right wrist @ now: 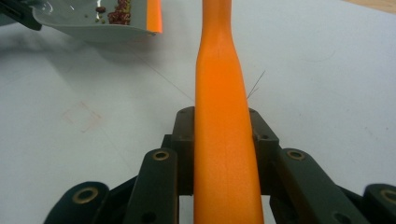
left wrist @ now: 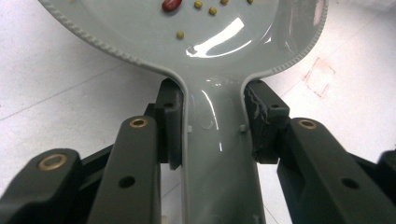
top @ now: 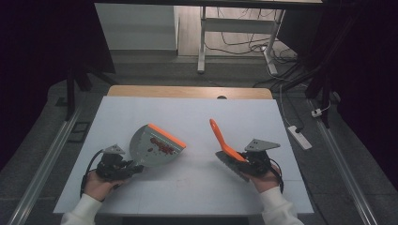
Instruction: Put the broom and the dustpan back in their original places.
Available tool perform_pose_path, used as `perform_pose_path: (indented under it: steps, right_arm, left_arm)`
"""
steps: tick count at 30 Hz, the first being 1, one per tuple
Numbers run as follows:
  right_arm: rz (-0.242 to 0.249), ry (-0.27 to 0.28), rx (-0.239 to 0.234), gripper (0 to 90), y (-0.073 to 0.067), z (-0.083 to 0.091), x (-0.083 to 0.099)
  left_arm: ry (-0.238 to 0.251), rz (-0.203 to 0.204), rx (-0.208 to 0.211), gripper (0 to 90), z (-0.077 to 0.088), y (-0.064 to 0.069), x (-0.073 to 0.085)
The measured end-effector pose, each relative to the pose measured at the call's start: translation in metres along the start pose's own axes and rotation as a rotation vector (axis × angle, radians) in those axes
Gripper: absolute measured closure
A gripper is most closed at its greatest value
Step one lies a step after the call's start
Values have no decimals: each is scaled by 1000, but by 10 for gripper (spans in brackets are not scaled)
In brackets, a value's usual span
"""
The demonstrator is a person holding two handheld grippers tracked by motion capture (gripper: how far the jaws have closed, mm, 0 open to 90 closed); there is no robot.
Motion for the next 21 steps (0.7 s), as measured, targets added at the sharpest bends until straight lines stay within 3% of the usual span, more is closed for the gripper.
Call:
perform_pose_path:
  steps: [8,21]
  right_arm:
    - [-29,-4,-7,698,4,8,8]
    - [-29,-27,-13,698,2,14,17]
  left_arm:
    - [31,40,-42,616,0,-3,3]
    - [98,119,-113,616,3,-11,7]
Point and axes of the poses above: each handheld gripper's, and its own axes: z roughly backward along the jaws, x roughly out of its underside, y roughly to its right, the point moved 10 cm from there along -z, roughly forward along the jaws, and after that the axes turned 12 degrees about x, right-handed, at the moved point
